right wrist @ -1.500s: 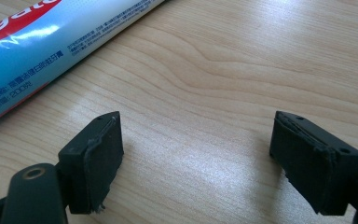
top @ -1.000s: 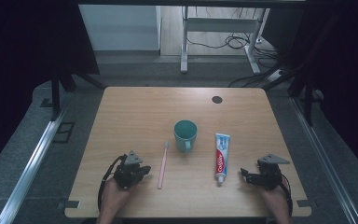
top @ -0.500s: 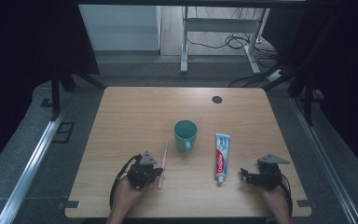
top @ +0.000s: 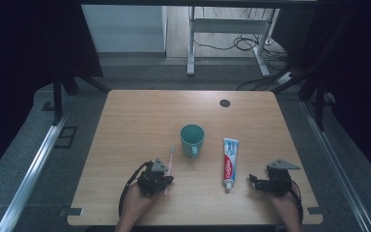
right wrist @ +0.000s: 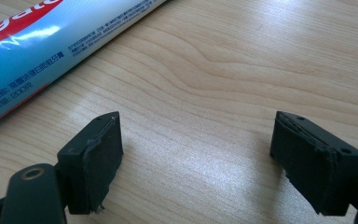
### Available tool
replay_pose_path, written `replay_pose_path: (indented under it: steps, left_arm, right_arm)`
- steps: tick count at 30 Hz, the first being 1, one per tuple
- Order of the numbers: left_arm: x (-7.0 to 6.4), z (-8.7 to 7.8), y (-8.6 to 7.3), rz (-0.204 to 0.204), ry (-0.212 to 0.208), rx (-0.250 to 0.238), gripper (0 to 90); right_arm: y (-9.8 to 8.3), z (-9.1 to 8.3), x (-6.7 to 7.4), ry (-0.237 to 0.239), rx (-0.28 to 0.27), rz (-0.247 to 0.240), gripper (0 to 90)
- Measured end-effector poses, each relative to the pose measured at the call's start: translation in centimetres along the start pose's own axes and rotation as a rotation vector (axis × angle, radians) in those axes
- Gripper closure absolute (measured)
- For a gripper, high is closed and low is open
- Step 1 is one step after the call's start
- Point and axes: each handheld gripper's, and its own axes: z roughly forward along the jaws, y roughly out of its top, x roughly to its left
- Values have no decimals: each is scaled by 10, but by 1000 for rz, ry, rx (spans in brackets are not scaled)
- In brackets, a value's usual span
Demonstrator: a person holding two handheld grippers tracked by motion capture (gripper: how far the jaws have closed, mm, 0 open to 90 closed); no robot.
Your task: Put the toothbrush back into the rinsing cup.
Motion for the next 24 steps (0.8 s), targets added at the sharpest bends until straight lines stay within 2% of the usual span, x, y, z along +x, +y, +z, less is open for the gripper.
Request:
replay_pose_path:
  steps: [7,17,24]
  left_arm:
    - [5,-2,-4,-15,14,13,894]
    - [18,-11,-12,-43,58,24,894]
    - [24,-15,-18,-62,68,28,894]
  right_arm:
    - [0,0,0,1,0,-1,166]
    - [0,0,0,1,0,-1,166]
    - [0,0,0,1,0,-1,166]
